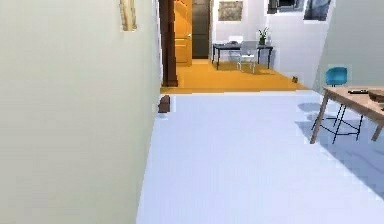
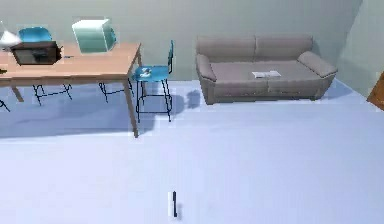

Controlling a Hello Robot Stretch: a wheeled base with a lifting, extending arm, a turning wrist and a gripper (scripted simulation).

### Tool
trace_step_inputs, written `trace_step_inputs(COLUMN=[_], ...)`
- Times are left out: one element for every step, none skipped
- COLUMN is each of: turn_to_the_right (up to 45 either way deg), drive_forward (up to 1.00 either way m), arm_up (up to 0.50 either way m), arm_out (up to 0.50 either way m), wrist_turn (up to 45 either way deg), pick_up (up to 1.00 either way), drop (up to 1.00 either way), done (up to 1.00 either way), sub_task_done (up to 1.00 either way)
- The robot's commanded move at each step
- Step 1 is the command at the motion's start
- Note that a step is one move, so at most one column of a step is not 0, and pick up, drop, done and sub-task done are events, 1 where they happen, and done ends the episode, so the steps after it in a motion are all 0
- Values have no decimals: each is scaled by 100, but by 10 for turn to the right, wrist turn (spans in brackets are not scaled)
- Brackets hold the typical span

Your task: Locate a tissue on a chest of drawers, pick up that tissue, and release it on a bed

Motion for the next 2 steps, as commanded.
trace_step_inputs(turn_to_the_right=[0,0], drive_forward=[100,100], arm_up=[0,0], arm_out=[0,0], wrist_turn=[0,0], pick_up=[0,0], drop=[0,0], done=[0,0], sub_task_done=[0,0])
